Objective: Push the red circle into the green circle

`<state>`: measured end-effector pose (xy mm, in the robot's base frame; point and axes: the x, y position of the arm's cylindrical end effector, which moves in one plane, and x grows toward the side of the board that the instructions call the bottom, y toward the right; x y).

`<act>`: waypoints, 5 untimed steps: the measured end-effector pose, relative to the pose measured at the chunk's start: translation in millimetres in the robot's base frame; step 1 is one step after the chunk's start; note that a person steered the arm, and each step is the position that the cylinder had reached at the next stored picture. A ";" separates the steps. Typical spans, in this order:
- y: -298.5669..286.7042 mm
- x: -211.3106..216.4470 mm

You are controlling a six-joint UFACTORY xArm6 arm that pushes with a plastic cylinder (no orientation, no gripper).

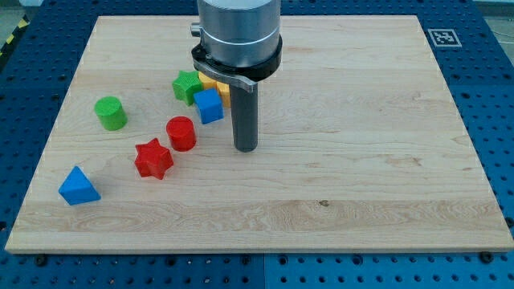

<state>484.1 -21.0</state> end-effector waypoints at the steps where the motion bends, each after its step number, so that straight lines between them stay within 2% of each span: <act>1: -4.9 0.0; 5: -88.0 -0.9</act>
<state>483.2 -109.0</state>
